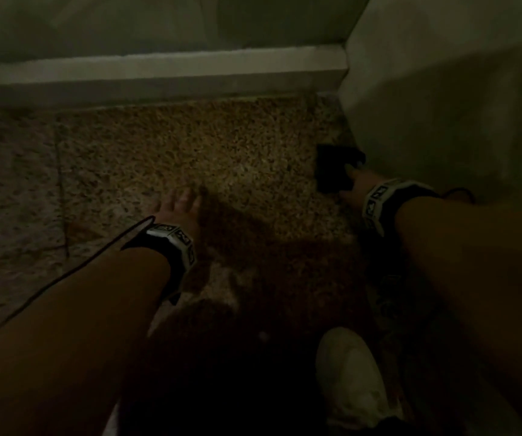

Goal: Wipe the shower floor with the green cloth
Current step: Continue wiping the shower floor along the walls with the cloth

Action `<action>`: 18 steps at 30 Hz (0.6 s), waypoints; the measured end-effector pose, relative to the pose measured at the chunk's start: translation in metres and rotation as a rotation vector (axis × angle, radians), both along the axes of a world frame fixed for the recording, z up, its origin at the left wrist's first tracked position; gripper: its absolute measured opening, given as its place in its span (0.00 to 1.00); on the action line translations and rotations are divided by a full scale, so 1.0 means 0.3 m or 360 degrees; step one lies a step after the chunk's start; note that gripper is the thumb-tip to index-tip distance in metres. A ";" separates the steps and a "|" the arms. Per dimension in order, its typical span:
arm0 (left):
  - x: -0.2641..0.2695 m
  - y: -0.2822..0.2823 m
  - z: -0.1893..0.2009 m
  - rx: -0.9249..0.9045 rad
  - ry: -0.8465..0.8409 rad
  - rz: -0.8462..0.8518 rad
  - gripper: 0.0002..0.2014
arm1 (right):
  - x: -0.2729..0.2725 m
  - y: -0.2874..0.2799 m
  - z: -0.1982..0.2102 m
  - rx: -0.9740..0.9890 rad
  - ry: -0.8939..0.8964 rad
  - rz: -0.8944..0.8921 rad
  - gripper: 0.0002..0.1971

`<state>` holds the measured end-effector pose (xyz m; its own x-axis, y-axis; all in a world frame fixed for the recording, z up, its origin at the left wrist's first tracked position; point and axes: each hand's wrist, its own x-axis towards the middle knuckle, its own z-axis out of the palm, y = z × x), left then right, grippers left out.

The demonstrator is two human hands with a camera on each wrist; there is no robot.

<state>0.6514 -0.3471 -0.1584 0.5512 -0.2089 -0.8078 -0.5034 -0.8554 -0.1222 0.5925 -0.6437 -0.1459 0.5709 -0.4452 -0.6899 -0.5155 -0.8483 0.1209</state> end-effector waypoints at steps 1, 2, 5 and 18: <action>-0.008 -0.019 -0.020 0.0024 0.0027 0.0030 0.41 | 0.019 -0.021 -0.023 0.0025 0.0025 0.0062 0.34; -0.015 -0.040 -0.035 0.0043 0.0068 0.0072 0.42 | 0.040 -0.047 -0.049 0.0032 0.0038 0.0113 0.35; -0.020 -0.092 -0.109 -0.0010 0.0100 0.0280 0.42 | 0.093 -0.111 -0.127 0.0045 0.0039 0.0216 0.36; -0.006 -0.167 -0.222 0.0103 0.0082 0.0537 0.54 | 0.092 -0.182 -0.273 0.0062 -0.0026 0.0401 0.33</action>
<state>0.6496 -0.3973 -0.2249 0.5387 0.0310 -0.8419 -0.2003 -0.9660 -0.1637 0.6202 -0.6982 -0.2277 0.6718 -0.2605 -0.6934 -0.2888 -0.9542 0.0787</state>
